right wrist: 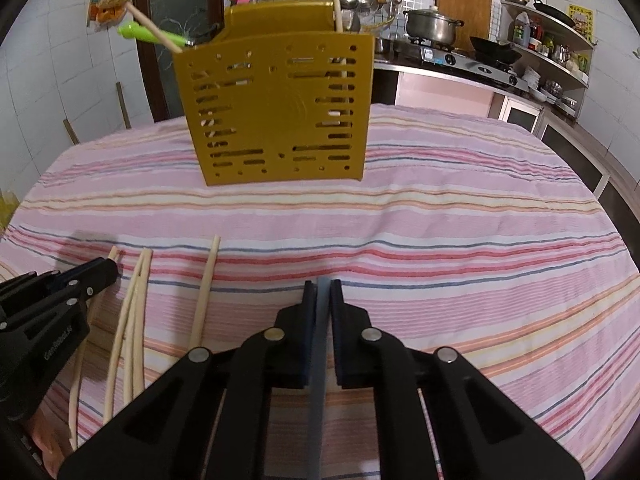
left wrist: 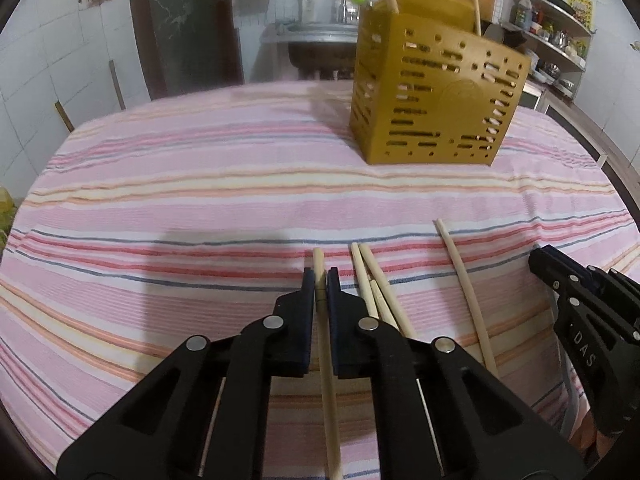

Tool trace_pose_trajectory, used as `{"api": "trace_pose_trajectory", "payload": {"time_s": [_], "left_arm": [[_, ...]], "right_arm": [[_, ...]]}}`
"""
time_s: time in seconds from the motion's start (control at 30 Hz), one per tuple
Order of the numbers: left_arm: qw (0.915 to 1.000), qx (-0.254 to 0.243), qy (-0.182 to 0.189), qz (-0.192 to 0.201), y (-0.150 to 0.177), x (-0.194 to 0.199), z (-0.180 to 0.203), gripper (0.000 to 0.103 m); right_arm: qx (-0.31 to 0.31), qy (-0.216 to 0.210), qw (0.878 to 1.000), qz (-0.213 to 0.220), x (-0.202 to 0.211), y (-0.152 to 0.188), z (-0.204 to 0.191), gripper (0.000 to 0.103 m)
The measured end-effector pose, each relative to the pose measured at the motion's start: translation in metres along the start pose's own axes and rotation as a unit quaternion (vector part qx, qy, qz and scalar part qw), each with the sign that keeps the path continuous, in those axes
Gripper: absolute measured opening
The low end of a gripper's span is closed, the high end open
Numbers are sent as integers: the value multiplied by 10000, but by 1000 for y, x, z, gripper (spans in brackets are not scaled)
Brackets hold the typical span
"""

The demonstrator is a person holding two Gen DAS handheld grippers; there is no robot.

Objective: Organize utensils
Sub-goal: 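Close the left tool on a wooden chopstick while the right tool grasps the blue spatula, then lift the chopstick and blue spatula and carry both to the yellow holder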

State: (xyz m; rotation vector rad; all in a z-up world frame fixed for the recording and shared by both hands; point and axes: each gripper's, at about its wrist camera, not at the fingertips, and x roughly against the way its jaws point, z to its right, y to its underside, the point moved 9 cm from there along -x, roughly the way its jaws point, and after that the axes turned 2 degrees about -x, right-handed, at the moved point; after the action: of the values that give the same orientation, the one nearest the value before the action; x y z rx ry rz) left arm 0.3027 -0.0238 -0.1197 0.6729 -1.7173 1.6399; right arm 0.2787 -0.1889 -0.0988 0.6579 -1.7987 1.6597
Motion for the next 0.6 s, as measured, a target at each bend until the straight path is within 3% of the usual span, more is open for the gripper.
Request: {"api": "trace_pose_trajectory", "payload": {"time_s": [0.4, 0.6], "left_arm": [[9970, 227, -55, 739, -17, 45, -19, 5], [9915, 287, -135, 1265, -27, 74, -28, 5]], "right_arm": [[-124, -105, 9962, 858, 38, -22, 7, 8], [-124, -111, 9905, 1365, 59, -32, 9, 8]]}}
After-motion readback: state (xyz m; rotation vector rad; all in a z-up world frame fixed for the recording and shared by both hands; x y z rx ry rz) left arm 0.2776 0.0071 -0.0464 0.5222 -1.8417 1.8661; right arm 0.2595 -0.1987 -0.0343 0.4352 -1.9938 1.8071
